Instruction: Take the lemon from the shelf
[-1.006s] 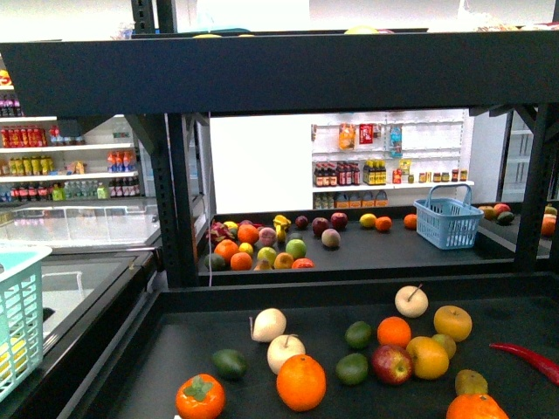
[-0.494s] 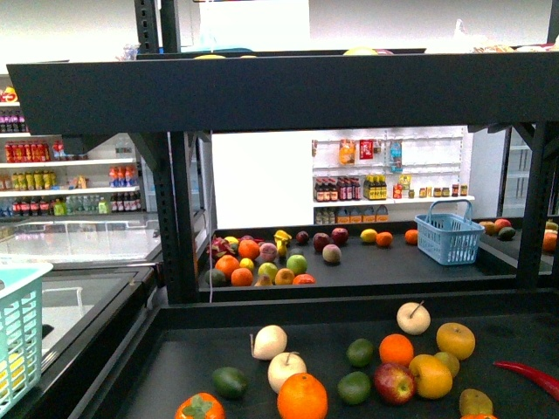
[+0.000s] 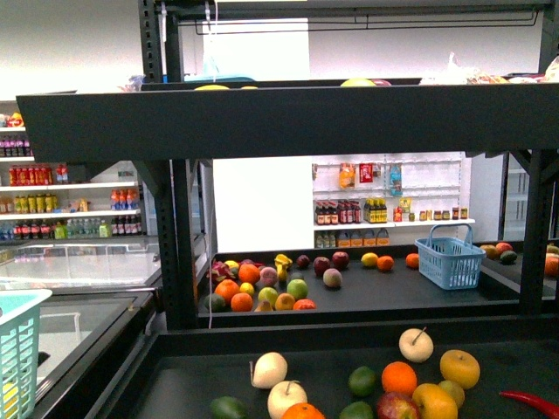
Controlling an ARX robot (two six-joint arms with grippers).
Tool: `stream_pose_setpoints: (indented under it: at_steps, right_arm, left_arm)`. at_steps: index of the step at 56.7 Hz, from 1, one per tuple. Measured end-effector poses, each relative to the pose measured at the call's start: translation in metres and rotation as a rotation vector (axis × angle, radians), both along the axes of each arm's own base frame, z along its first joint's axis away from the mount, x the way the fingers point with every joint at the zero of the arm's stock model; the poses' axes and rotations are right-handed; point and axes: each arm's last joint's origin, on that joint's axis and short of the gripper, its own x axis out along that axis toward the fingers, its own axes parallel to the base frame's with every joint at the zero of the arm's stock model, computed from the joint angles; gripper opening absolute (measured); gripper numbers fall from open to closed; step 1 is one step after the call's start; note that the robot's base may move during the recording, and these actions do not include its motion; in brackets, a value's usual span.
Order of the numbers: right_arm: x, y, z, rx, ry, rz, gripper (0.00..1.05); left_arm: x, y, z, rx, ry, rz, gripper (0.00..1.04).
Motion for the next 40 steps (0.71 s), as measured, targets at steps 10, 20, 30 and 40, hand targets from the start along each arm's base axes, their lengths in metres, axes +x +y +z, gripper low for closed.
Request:
stream_pose_setpoints:
  at_steps: [10, 20, 30, 40]
  right_arm:
    - [0.000, 0.000, 0.000, 0.000, 0.000, 0.000, 0.97]
    - [0.000, 0.000, 0.000, 0.000, 0.000, 0.000, 0.97]
    - [0.000, 0.000, 0.000, 0.000, 0.000, 0.000, 0.97]
    - [0.000, 0.000, 0.000, 0.000, 0.000, 0.000, 0.97]
  left_arm:
    - [-0.032, -0.002, -0.034, 0.276, -0.207, -0.035, 0.53]
    - [-0.039, -0.003, -0.055, 0.314, -0.199, -0.041, 0.20]
    - [-0.044, -0.003, -0.069, 0.322, -0.204, -0.040, 0.03]
    - [-0.049, -0.003, -0.078, 0.323, -0.213, -0.040, 0.03]
